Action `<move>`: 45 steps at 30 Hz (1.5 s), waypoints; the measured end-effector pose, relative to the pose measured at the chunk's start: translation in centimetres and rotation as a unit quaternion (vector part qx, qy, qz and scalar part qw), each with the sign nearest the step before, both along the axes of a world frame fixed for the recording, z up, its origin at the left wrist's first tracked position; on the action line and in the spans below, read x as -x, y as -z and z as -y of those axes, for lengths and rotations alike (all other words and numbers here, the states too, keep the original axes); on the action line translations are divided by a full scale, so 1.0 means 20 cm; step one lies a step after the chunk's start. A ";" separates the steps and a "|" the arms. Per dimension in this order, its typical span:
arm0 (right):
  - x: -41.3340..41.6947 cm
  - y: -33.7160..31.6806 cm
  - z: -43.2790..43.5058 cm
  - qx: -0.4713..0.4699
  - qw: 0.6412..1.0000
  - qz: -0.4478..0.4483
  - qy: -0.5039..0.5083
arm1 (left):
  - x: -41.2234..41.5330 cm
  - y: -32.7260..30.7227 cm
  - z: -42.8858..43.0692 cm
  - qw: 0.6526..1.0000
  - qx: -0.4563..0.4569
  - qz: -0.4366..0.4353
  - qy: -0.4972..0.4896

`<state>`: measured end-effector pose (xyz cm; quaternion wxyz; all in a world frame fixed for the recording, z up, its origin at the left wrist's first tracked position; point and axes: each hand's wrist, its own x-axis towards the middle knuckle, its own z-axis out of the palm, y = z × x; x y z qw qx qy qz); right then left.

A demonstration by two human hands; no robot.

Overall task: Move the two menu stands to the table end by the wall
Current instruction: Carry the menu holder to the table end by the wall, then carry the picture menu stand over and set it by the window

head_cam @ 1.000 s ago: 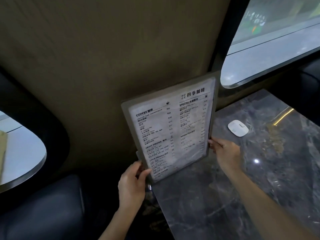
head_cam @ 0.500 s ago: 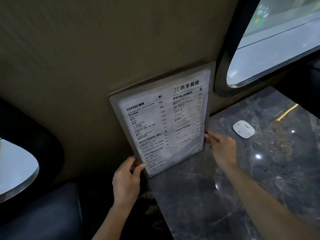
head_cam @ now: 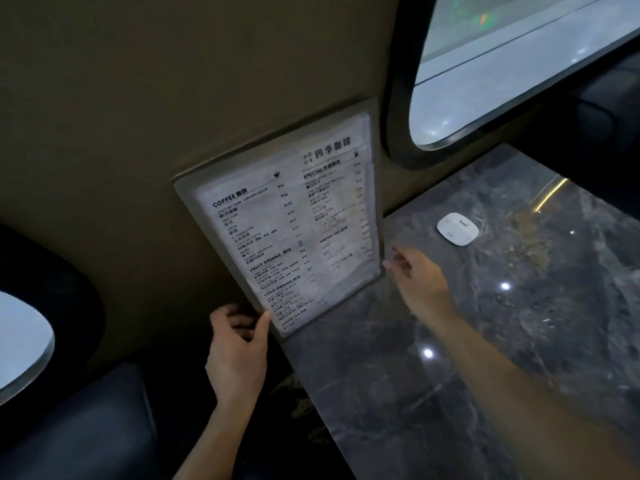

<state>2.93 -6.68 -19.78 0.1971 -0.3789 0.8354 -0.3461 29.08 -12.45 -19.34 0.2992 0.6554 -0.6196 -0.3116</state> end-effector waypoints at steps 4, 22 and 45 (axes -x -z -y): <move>0.02 0.01 -0.18 -0.027 0.998 -0.052 -0.009 | 0.01 -0.01 -0.13 0.999 0.036 0.025 0.022; 0.00 -0.02 -1.56 -0.083 0.955 -0.170 0.227 | 0.79 0.00 -0.95 0.841 0.054 0.070 0.534; 0.05 -0.12 -2.76 0.059 0.786 -0.021 0.615 | 1.37 -0.15 -1.86 0.741 -0.020 -0.067 0.668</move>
